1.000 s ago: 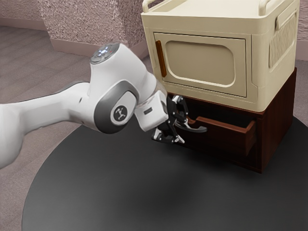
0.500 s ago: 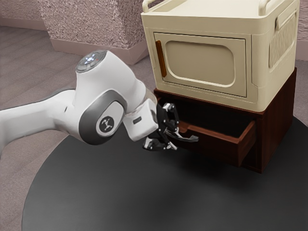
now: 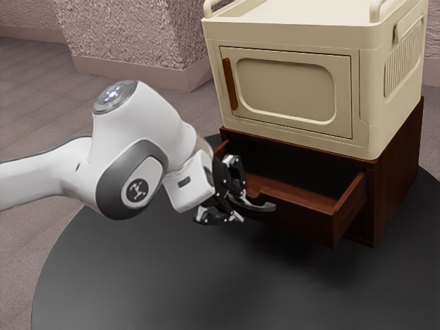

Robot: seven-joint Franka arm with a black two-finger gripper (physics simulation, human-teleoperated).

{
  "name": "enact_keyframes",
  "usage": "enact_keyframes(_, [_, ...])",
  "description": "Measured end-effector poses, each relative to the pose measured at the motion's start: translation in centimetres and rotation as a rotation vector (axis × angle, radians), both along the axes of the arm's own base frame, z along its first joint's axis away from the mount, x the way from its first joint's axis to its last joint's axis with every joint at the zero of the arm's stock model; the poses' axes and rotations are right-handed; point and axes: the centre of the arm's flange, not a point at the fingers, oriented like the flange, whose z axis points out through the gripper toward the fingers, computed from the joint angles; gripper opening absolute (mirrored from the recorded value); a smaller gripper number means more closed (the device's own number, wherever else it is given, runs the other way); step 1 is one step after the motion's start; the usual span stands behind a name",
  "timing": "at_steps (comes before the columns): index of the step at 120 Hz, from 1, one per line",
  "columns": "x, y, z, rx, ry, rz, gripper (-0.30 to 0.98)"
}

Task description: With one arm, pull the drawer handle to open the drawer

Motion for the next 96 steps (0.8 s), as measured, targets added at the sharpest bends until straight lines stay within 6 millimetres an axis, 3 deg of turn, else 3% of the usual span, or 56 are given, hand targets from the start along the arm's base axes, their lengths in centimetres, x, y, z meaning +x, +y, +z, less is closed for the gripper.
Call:
enact_keyframes(36, [-2.6,-1.0,0.4,0.006,-0.012,-0.002,0.09])
enact_keyframes(96, [-6.9,-0.7,0.3,0.011,-0.022,0.027,0.09])
